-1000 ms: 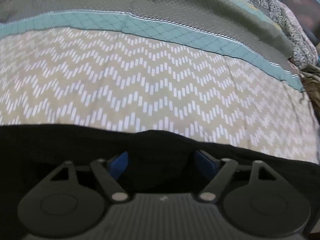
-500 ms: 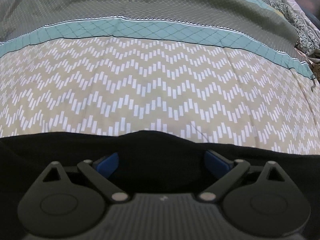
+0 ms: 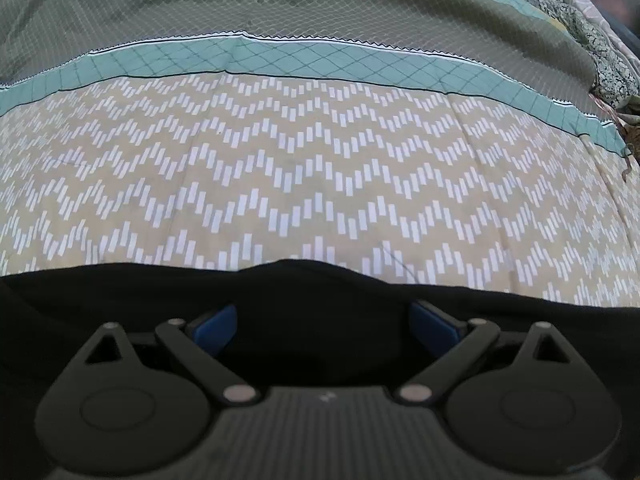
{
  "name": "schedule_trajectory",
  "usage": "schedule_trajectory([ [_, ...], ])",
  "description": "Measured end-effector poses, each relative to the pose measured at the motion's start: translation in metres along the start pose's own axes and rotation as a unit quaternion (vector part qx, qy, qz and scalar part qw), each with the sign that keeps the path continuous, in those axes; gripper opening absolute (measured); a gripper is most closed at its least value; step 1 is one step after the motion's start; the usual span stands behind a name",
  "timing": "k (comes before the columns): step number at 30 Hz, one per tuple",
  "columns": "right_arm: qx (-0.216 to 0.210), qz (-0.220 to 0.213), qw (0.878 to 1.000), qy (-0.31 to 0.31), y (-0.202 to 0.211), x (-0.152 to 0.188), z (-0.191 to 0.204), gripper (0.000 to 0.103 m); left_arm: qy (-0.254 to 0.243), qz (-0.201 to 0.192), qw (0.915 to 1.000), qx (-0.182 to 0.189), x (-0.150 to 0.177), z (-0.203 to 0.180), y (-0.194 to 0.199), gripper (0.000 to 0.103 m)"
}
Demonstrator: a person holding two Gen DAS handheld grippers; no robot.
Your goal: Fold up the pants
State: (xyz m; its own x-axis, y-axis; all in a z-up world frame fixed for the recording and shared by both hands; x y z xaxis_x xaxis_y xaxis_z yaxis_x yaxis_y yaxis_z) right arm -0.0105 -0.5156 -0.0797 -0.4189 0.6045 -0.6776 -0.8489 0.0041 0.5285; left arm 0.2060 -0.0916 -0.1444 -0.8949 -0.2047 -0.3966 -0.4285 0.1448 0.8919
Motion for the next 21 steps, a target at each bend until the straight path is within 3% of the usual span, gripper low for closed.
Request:
schedule_trajectory([
  [2,0.014,-0.030,0.999,0.026,0.018,-0.013,0.003,0.007,-0.001,0.000,1.0000,0.000,0.000,0.001,0.000,0.095],
  [5,0.057,-0.033,0.997,0.028,0.026,-0.015,-0.020,0.006,-0.003,-0.003,1.0000,-0.004,-0.001,0.002,-0.001,0.095],
  [7,0.091,-0.020,0.996,-0.011,0.022,-0.007,-0.053,0.006,-0.008,-0.005,0.9999,-0.009,0.000,0.000,0.000,0.095],
  [10,0.081,0.000,0.995,-0.062,0.010,0.007,-0.070,0.007,-0.013,-0.004,0.9999,-0.008,0.003,-0.002,0.004,0.095],
  [13,0.066,-0.009,0.996,-0.065,0.018,0.004,-0.068,0.020,0.001,-0.005,1.0000,0.003,0.007,-0.001,0.018,0.090],
  [15,0.063,-0.037,0.994,-0.087,0.034,-0.002,-0.075,0.046,0.015,-0.015,0.9996,0.020,0.009,0.002,0.036,0.087],
  [18,0.055,-0.062,0.991,-0.106,0.050,-0.006,-0.086,0.049,0.027,-0.045,0.9968,0.059,0.019,0.004,0.070,0.085],
  [21,0.038,-0.058,0.990,-0.121,0.046,-0.003,-0.085,0.049,-0.004,-0.064,0.9917,0.111,0.039,-0.008,0.103,0.084],
])
Point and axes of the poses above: each gripper's, at about its wrist camera, not at the fingertips, and y roughly against the way its jaws point, z to its left, x to its underside, the point moved 10 cm from there along -y, roughly the way its jaws point, and after that the axes turned 11 degrees about y, right-handed, at the moved point
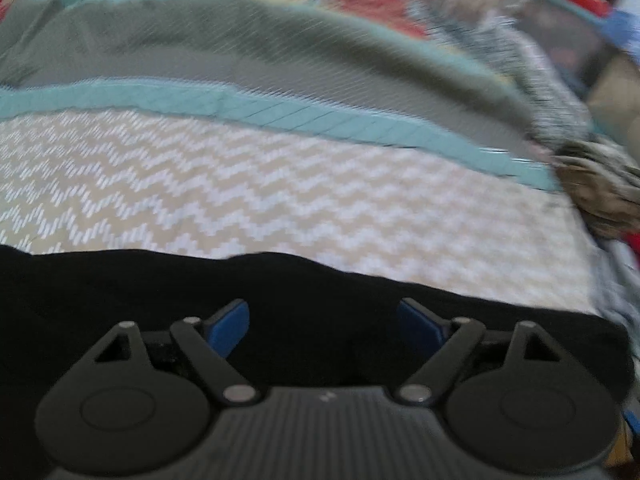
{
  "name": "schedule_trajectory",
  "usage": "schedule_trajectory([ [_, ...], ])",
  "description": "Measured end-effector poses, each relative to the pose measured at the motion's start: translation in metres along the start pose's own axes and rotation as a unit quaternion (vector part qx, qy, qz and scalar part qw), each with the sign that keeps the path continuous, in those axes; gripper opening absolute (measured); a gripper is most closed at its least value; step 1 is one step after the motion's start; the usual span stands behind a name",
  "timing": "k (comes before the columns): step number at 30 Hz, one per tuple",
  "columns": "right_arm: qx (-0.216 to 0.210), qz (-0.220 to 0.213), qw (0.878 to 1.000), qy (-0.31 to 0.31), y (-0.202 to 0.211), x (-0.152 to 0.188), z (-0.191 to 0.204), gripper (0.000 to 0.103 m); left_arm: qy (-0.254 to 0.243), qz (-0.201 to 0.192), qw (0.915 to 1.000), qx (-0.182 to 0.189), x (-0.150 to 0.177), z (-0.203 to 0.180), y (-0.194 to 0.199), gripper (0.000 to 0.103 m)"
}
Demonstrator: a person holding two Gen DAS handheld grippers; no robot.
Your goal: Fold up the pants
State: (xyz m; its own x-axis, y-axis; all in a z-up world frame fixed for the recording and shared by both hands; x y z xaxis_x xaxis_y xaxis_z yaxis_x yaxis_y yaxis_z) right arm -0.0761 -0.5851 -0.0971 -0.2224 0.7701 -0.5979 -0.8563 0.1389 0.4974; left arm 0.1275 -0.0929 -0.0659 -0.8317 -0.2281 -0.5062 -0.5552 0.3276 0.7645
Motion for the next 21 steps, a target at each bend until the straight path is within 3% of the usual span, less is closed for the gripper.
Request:
schedule_trajectory([
  [5,-0.027,0.002,0.999,-0.020,-0.015,0.003,0.009,0.049,-0.053,0.025,0.9968,0.055,0.043,-0.023,0.018,0.084],
  [10,-0.027,0.005,1.000,-0.004,-0.037,0.001,0.019,0.049,-0.050,0.084,0.9950,-0.022,0.074,0.003,-0.025,0.080],
  [12,-0.032,-0.001,0.999,0.000,-0.043,0.000,0.024,0.056,-0.065,0.070,0.9949,-0.031,0.072,0.002,-0.028,0.085],
  [14,-0.030,-0.005,1.000,0.006,-0.047,0.000,0.028,0.058,-0.081,0.072,0.9928,-0.050,0.073,-0.003,-0.029,0.085],
  [16,-0.038,-0.001,0.999,0.016,-0.046,-0.002,0.036,0.041,-0.090,0.071,0.9917,-0.057,0.071,-0.006,-0.029,0.085],
  [17,-0.050,0.007,0.998,0.023,-0.046,-0.001,0.042,0.020,-0.085,0.072,0.9923,-0.054,0.070,-0.007,-0.027,0.084],
  [21,-0.083,-0.009,0.995,0.059,-0.025,-0.009,0.079,0.019,-0.035,0.071,0.9969,-0.002,0.057,-0.006,-0.007,0.080],
])
Point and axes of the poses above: each gripper's, at about its wrist camera, not at the fingertips, and y roughly against the way its jaws point, z to its left, x to its underside, the point moved 10 cm from there along -y, roughly the way its jaws point, and after that the axes turned 11 degrees about y, right-handed, at the moved point
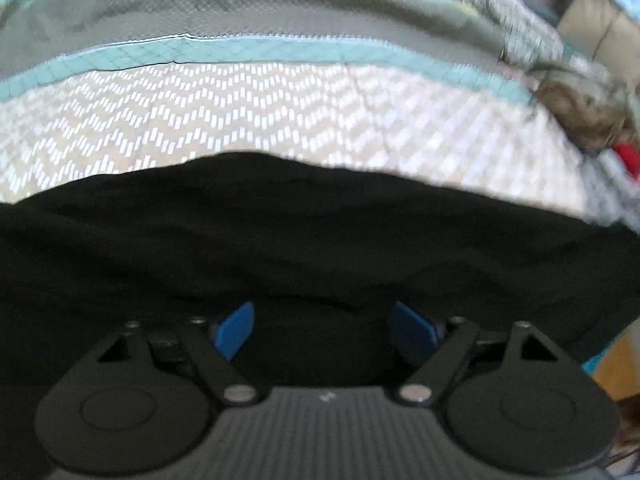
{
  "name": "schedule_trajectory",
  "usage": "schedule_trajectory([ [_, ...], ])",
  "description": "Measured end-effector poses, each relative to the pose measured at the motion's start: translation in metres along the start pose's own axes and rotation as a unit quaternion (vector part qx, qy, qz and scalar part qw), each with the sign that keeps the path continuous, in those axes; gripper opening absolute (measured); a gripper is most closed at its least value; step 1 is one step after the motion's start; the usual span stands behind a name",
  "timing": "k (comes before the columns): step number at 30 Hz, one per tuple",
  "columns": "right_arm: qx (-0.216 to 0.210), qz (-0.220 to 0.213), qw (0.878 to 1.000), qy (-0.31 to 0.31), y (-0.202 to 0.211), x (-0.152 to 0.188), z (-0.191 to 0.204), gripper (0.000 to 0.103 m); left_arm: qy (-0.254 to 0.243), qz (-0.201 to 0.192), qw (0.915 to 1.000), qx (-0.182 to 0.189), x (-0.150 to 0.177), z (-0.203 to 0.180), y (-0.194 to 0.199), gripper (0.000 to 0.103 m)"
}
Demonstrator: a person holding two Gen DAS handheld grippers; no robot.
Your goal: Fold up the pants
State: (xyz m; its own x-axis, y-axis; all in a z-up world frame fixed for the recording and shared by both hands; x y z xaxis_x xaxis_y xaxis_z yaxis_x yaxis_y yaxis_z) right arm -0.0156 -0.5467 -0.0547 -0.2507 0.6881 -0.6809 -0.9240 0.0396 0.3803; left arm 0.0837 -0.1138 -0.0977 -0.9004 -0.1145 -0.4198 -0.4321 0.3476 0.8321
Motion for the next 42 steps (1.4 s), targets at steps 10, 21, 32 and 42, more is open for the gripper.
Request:
schedule_trajectory([
  [10,-0.145,0.051,0.964,0.216,-0.002,0.050,0.187,0.018,0.113,0.007,0.9822,0.150,-0.025,0.003,0.033,0.083],
  [21,-0.213,0.288,0.861,0.361,-0.052,0.239,0.258,0.049,0.157,0.054,0.9777,0.129,0.008,0.045,0.005,0.085],
  [32,-0.134,0.165,0.946,0.244,-0.025,0.128,0.186,0.050,0.066,0.075,0.9867,0.129,0.004,-0.016,-0.024,0.087],
  [42,-0.045,0.151,0.971,0.181,-0.020,0.116,0.124,0.048,0.035,0.000,0.9969,0.071,-0.010,-0.009,-0.004,0.020],
])
Point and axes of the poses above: each gripper's, at about its wrist camera, not at the fingertips, and y roughly against the way its jaws point, z to its left, x to its underside, the point moved 10 cm from there along -y, roughly the way its jaws point, and after that the axes turned 11 degrees about y, right-handed, at the moved point
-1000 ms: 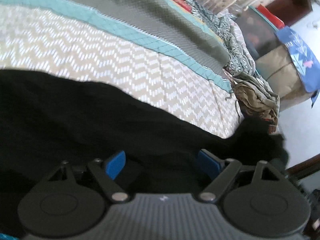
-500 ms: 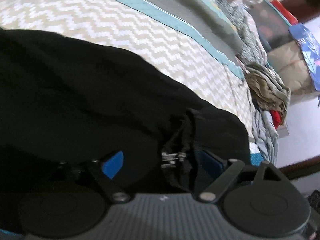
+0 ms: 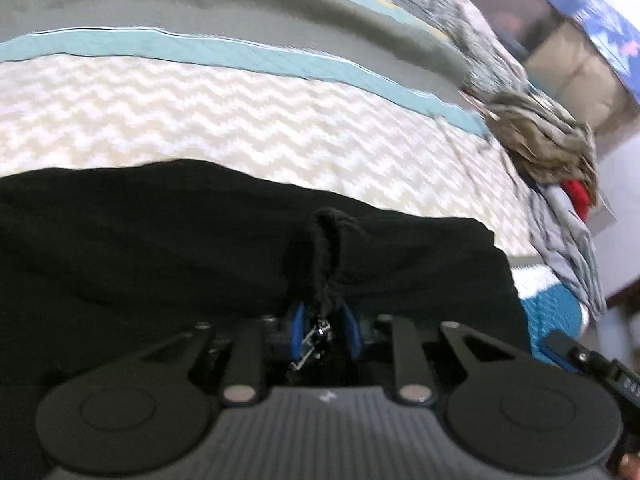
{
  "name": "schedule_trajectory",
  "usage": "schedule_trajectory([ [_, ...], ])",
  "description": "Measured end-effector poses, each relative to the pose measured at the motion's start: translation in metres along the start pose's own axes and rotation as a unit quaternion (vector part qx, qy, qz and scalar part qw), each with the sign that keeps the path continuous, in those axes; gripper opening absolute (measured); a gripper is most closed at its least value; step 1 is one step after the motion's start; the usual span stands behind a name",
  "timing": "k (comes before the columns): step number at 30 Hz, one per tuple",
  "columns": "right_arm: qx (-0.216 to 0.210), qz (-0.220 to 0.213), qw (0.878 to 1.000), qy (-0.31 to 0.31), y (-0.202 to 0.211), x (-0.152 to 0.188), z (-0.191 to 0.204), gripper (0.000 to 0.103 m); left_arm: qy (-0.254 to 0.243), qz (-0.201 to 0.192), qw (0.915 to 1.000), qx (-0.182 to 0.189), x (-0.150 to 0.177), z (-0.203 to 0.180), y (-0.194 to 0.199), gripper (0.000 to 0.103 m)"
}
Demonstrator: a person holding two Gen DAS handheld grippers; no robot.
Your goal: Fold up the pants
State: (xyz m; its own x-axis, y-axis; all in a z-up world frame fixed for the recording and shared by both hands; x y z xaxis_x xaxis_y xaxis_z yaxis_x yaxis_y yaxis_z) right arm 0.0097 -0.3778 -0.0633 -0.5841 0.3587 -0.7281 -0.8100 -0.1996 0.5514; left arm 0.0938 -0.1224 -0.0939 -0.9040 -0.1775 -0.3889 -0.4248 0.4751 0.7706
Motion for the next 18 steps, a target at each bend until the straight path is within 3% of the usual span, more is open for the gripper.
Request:
schedule_trajectory([
  [4,-0.017,-0.010,0.999,0.050,-0.009,-0.002,0.026,0.049,0.025,0.000,0.9994,-0.023,0.001,0.029,0.005,0.021],
  [6,-0.022,0.011,0.997,0.069,-0.023,0.006,0.036,0.048,0.028,0.004,0.9987,-0.042,0.004,0.040,0.000,0.023],
  [9,0.011,0.092,0.990,0.102,-0.061,0.037,0.037,0.046,-0.018,-0.011,0.9975,-0.068,0.007,0.047,-0.005,0.029],
  [12,0.022,0.089,0.987,0.131,-0.064,0.043,0.038,0.046,-0.055,-0.020,0.9945,-0.087,0.011,0.038,-0.002,0.031],
  [15,0.034,0.082,0.985,0.145,-0.049,0.033,0.033,0.046,-0.029,-0.010,0.9970,-0.072,0.009,0.039,0.002,0.034],
  [17,0.056,0.077,0.984,0.152,-0.042,0.028,0.024,0.048,0.007,0.007,0.9986,-0.051,0.007,0.041,0.002,0.040],
  [18,0.057,0.070,0.985,0.144,-0.036,0.026,0.021,0.048,0.026,0.016,0.9988,-0.037,0.008,0.043,0.003,0.050],
])
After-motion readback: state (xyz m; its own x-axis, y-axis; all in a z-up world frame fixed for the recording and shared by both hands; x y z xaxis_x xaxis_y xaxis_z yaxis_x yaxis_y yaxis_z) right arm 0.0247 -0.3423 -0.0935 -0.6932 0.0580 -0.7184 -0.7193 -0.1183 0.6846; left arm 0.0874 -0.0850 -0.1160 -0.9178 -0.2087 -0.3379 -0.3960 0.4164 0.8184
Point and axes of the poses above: each gripper's, at about its wrist camera, not at the fingertips, and y roughly against the way its jaws point, z to its left, x to its underside, the point moved 10 cm from there along -y, roughly the way its jaws point, and after that the axes turned 11 degrees about y, right-handed, at the moved point
